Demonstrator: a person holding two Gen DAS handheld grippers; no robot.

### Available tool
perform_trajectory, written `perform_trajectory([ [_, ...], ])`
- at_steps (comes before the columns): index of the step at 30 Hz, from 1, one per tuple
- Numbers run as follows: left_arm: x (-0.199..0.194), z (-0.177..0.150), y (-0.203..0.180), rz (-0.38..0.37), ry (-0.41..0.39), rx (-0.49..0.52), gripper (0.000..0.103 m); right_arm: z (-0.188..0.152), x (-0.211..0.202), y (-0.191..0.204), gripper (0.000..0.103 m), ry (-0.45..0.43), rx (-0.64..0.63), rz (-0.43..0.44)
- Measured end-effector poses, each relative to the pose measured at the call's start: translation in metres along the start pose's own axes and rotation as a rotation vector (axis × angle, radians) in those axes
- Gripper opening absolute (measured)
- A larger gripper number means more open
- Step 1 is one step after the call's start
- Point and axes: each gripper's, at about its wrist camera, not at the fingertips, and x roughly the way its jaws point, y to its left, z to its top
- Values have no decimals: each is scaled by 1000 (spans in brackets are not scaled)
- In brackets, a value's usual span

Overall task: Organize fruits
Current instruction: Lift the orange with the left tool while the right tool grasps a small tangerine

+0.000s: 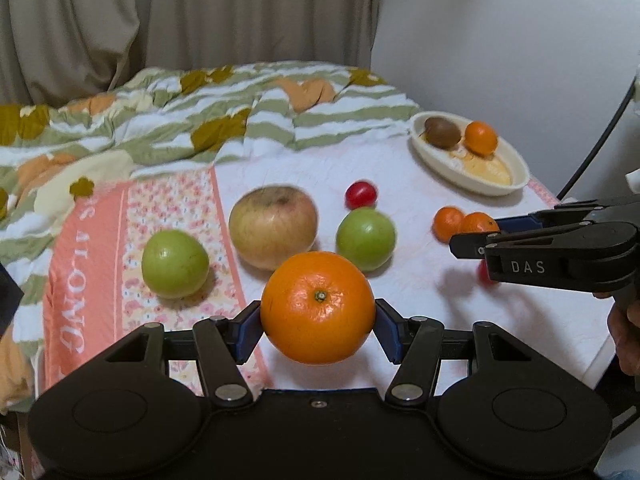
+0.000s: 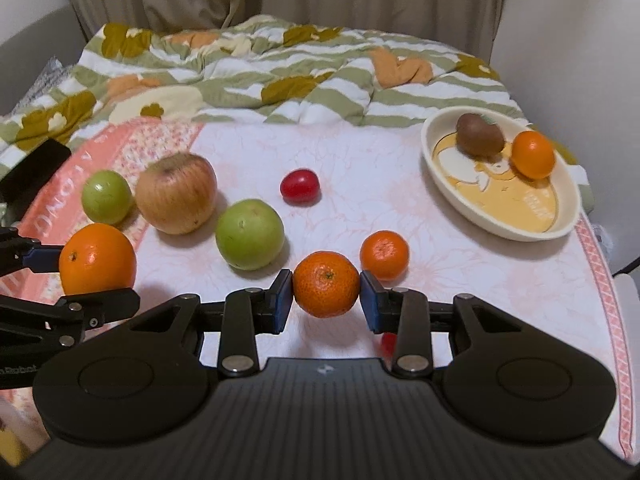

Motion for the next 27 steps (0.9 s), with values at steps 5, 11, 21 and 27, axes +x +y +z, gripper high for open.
perform_trajectory([
  [5, -19, 11, -14, -18, -53, 11, 63, -3, -34, -11, 51, -39, 29, -13],
  [11, -32, 24, -40, -20, -99, 22, 63, -9, -62, -40, 51, -61, 57, -29],
  [21, -35, 53, -107, 38, -142, -54, 63, -3, -90, -124, 51, -50, 41, 5],
  [27, -17, 72, -148, 67, -155, -90, 63, 5, -92, -175, 51, -63, -15, 30],
])
